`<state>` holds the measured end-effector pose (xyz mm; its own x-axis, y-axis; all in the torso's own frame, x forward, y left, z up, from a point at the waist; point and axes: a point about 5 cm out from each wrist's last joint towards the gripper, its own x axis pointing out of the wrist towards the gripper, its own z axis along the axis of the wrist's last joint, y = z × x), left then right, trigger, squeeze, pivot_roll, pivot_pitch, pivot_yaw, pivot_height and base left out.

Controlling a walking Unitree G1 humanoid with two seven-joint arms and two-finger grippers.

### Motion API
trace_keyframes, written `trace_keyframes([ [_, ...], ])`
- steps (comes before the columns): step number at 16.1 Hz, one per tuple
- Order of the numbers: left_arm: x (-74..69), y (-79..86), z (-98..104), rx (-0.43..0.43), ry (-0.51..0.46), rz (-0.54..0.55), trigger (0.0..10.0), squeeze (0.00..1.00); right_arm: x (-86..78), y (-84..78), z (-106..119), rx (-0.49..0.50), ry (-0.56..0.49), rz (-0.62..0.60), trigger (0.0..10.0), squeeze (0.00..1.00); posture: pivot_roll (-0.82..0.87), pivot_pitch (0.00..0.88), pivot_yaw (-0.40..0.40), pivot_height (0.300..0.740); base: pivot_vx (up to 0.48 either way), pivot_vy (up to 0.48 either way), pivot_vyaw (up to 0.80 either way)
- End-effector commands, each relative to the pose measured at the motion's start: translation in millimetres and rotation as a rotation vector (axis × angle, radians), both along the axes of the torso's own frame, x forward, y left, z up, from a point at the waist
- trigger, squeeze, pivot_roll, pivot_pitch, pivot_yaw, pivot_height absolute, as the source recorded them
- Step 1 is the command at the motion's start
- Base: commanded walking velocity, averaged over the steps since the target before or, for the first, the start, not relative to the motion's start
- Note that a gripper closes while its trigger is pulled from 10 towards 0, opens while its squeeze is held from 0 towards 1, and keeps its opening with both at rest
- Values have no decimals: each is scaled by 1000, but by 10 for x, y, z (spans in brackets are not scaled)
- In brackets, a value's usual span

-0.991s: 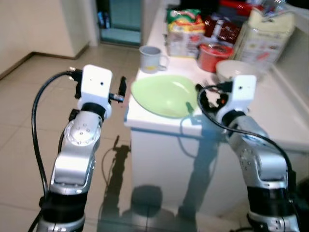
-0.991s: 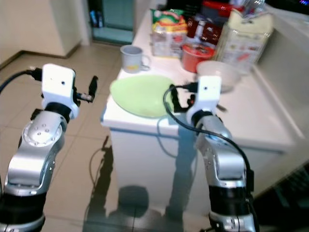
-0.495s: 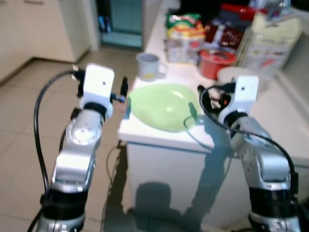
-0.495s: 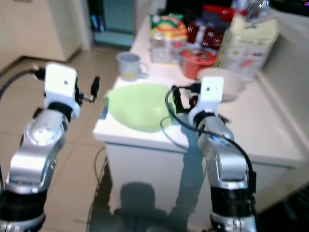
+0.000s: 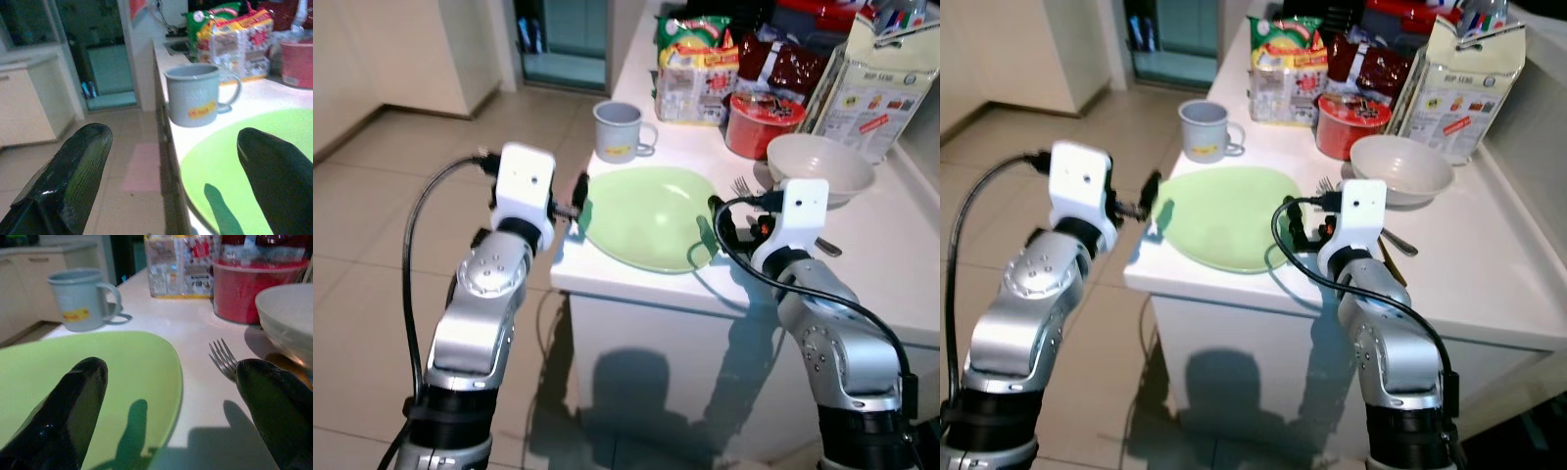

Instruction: Setting the table

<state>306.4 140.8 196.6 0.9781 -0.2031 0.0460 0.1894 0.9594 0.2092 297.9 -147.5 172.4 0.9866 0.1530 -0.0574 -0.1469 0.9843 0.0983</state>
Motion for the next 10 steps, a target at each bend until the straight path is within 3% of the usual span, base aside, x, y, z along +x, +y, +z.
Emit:
trace_keyframes([
  [1,-17,-21,-31,-9,2,-32,10000,0,-43,-72,30,2,-5,-23,10000,0,2,0,-45,740,0,0,0],
  [4,35,14,-96,-48,43,-131,10000,0,24,-117,32,7,5,-35,10000,0,0,0,-41,740,0,0,0],
  [7,152,84,-182,-70,82,-154,10000,0,23,-133,47,11,3,-42,10000,0,-15,0,-32,740,0,0,0],
  [10,245,93,-289,3,113,-177,10000,0,35,-190,69,-1,-1,-51,10000,0,-24,0,-34,740,0,0,0],
])
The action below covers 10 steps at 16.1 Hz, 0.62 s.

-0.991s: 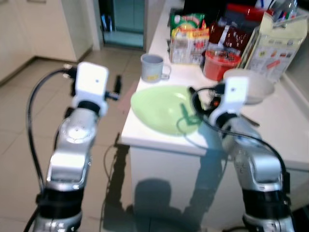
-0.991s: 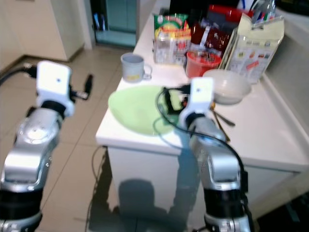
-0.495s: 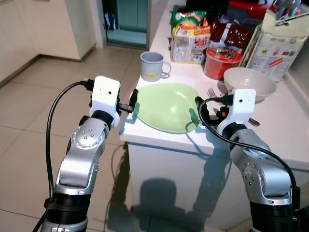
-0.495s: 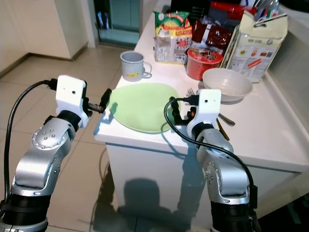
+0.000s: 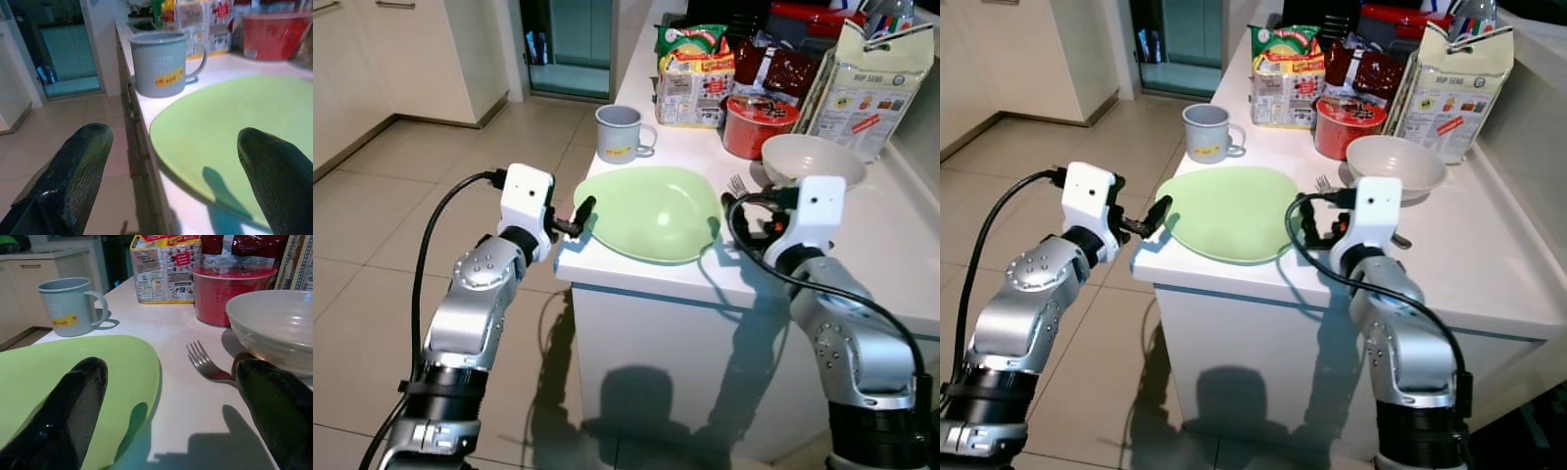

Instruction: Setting the table

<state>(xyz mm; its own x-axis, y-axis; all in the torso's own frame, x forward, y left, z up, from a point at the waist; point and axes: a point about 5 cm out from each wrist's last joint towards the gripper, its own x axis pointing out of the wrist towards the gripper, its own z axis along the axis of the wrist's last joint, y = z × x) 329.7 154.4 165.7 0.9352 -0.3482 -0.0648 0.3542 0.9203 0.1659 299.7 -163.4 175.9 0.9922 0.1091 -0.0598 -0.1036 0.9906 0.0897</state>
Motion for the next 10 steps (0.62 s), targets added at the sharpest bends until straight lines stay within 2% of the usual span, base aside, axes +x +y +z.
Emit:
trace_keyframes([
  [1,34,-46,-31,52,2,-34,10000,0,20,-37,23,2,4,-6,10000,0,-23,0,-35,740,0,0,0],
  [6,108,-107,-162,96,13,-41,10000,0,21,12,11,-5,10,17,10000,0,-35,0,-36,740,0,0,0],
  [10,75,-102,-338,192,56,-79,10000,0,20,-1,24,-5,11,17,10000,0,-45,0,-34,740,0,0,0],
])
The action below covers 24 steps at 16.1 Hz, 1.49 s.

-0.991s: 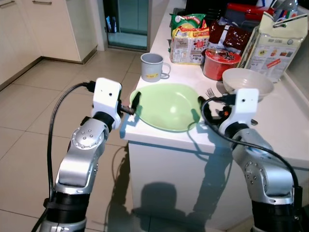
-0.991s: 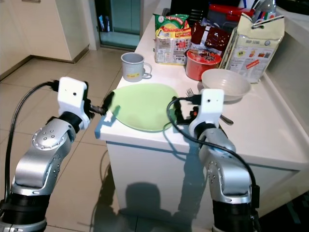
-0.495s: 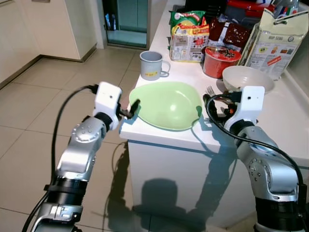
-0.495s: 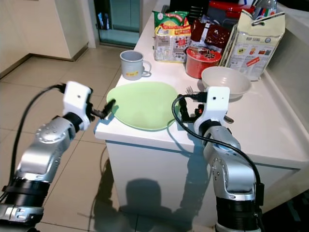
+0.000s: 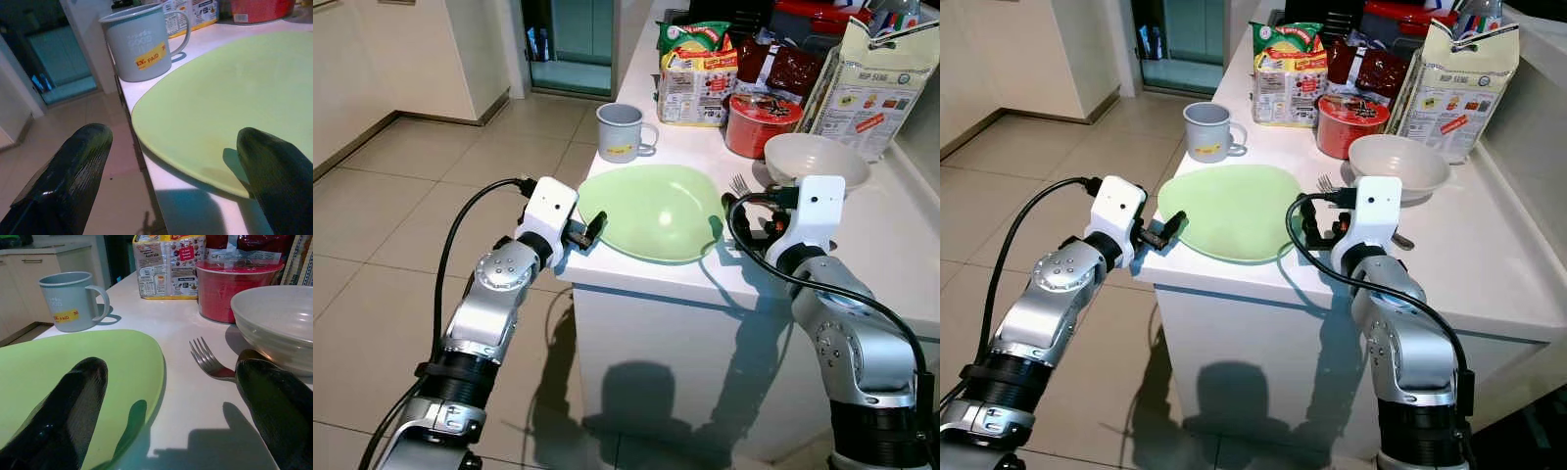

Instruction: Setting the table

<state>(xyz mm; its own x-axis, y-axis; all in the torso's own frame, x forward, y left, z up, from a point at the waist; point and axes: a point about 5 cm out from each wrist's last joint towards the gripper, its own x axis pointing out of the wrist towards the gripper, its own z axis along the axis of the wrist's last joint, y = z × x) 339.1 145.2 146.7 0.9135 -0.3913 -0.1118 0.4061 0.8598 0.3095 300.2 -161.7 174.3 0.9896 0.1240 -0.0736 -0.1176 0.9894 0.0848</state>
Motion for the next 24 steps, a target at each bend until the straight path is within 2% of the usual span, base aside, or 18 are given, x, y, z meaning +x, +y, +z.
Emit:
trace_keyframes([
  [1,-31,-4,-180,69,70,-26,10000,0,35,-24,40,15,5,0,10000,0,-43,0,-36,740,0,0,0],
  [6,-52,-2,-246,130,65,-56,10000,0,168,-53,33,80,47,-3,10000,0,-39,0,-45,740,0,0,0],
  [10,-55,-27,-237,135,43,-76,10000,0,273,-63,-23,134,108,20,10000,0,-40,0,-45,740,0,0,0],
  [12,-72,-52,-258,143,35,-93,10000,0,331,-82,-111,179,165,37,10000,0,-41,0,-46,740,0,0,0],
  [14,-87,-83,-277,154,27,-110,10000,0,385,-133,-199,265,209,30,10000,0,-40,0,-50,740,0,0,0],
  [15,-90,-101,-273,148,22,-115,10000,0,416,-137,-226,377,218,58,10000,333,-39,0,-52,740,0,0,0],
  [16,-89,-104,-271,147,21,-116,10000,0,429,-140,-236,414,220,61,10000,1000,-42,0,-51,740,0,0,0],
  [19,-86,-118,-272,147,11,-125,10000,0,484,-107,-273,628,238,113,10000,1000,-42,0,-53,740,0,0,0],
  [22,-84,-127,-269,147,5,-129,10000,0,498,-85,-257,677,236,157,10000,1000,-41,0,-54,740,0,0,0],
  [24,-81,-136,-265,146,-1,-136,10000,0,512,-52,-257,672,241,193,10000,1000,-39,0,-55,740,0,0,0],
])
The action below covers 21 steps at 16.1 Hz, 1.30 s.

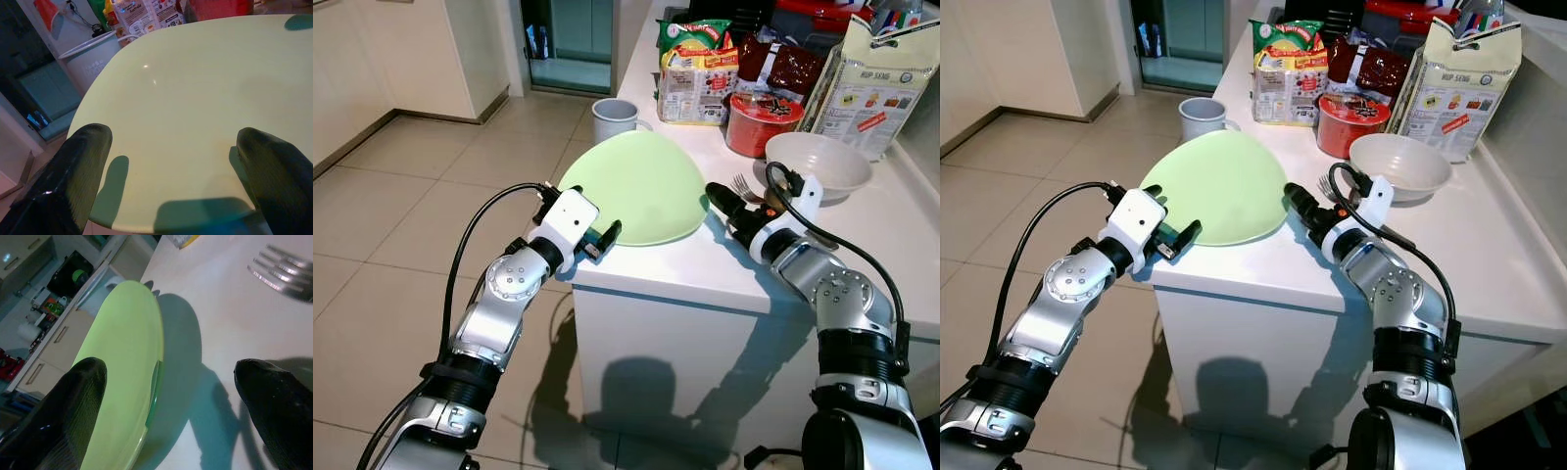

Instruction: Setting the table

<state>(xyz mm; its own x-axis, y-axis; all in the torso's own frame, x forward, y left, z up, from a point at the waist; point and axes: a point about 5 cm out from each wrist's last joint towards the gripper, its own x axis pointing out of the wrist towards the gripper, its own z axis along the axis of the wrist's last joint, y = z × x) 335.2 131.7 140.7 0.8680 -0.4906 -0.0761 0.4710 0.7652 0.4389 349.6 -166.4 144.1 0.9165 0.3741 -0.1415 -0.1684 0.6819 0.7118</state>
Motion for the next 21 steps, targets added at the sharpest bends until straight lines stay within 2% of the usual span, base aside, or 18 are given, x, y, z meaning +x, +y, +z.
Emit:
trace_keyframes([
  [1,-43,-3,-205,43,89,-8,10000,0,20,4,41,-1,-10,25,10000,1000,-39,0,-55,740,0,0,0],
  [2,-45,-6,-203,42,87,-10,10000,0,19,14,42,4,-13,35,10000,1000,-39,0,-55,740,0,0,0],
  [4,-47,-9,-201,40,86,-12,10000,0,4,48,56,33,-23,71,10000,537,-39,0,-55,740,0,0,0],
  [5,-46,-9,-201,40,85,-12,10000,0,0,56,60,38,-26,83,10000,0,-39,0,-55,740,0,0,0],
  [7,-41,-5,-200,38,82,-11,10000,0,-20,95,87,91,-43,125,10000,0,-39,0,-58,740,0,0,0],
  [8,-37,-2,-195,37,81,-9,10000,0,-30,111,86,108,-40,152,2863,0,-39,0,-58,740,0,0,0],
  [9,-37,-1,-196,38,81,-8,10000,0,-38,122,75,115,-37,167,0,0,-39,0,-58,740,0,0,0],
  [14,-36,13,-195,41,79,-7,10000,0,-72,174,55,170,-35,204,0,0,-36,0,-55,740,0,0,0],
  [21,-33,7,-192,46,77,-13,10000,0,-97,176,13,192,-27,203,0,0,-37,0,-48,740,0,0,0],
])
